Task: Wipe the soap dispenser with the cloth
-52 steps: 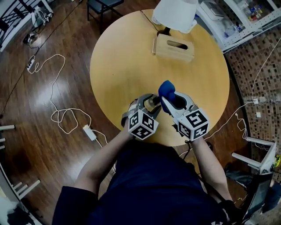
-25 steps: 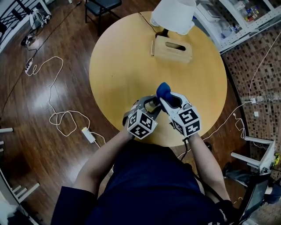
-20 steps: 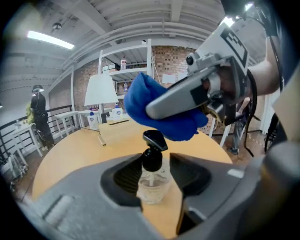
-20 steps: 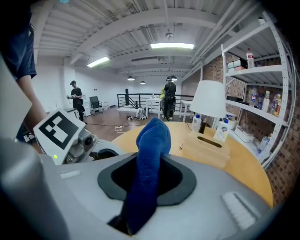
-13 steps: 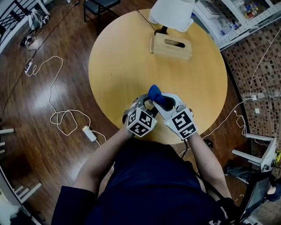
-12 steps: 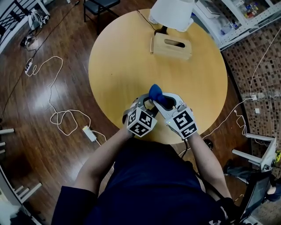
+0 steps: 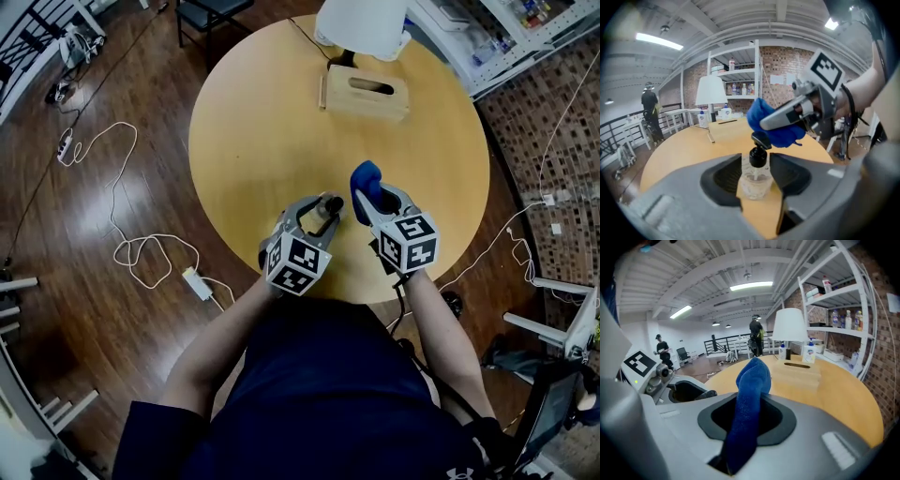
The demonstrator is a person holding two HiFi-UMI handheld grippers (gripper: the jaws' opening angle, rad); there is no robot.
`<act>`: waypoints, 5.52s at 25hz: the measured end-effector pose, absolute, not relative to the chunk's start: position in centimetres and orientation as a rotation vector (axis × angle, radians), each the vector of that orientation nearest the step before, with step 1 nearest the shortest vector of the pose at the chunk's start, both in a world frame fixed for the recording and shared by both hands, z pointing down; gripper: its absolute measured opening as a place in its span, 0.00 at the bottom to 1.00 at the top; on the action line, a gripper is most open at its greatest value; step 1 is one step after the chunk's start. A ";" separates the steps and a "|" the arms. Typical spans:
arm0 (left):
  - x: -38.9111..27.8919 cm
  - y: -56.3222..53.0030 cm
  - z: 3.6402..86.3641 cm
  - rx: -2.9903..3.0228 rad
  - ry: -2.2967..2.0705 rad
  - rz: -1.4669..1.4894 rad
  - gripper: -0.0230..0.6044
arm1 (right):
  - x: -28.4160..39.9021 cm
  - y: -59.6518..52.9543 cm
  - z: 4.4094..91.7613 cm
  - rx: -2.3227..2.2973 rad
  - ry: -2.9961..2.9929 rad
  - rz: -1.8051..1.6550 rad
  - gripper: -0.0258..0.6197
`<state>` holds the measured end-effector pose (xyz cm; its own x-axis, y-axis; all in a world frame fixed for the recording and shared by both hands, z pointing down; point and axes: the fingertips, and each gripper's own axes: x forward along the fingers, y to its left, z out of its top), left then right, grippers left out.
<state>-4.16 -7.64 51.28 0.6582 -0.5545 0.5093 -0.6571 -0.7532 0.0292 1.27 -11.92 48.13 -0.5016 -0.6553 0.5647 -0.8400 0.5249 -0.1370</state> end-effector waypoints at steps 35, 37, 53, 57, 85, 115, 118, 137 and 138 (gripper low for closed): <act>-5.2 -8.3 52.1 2.633 -0.884 0.920 0.50 | -2.1 -11.8 52.3 1.047 -2.302 0.771 0.19; -4.8 -8.2 52.1 2.627 -0.838 0.945 0.50 | -2.0 -11.6 52.3 1.056 -2.306 0.801 0.18; -4.1 -6.7 54.9 2.757 -0.342 1.130 0.52 | -1.2 -9.6 52.4 1.051 -2.284 0.802 0.18; -4.3 -6.6 54.9 2.772 -0.110 1.258 0.52 | -1.9 -10.9 52.4 1.027 -2.287 0.813 0.18; -5.6 -6.4 54.3 2.572 -0.594 1.083 0.54 | -2.1 -9.0 52.4 1.020 -2.299 0.864 0.18; -4.2 -7.8 55.3 2.823 -0.441 1.452 0.54 | -1.8 -6.9 53.1 0.774 -2.200 0.658 0.19; -4.2 -7.5 55.5 2.874 -0.207 1.555 0.53 | -1.8 -8.3 53.2 0.760 -2.187 0.651 0.19; -3.9 -7.7 55.1 2.830 -0.467 1.293 0.54 | -1.6 -9.7 52.8 0.903 -2.221 0.798 0.19; -3.8 -7.4 55.1 2.859 -0.372 1.334 0.54 | -1.7 -10.3 52.7 0.915 -2.219 0.794 0.19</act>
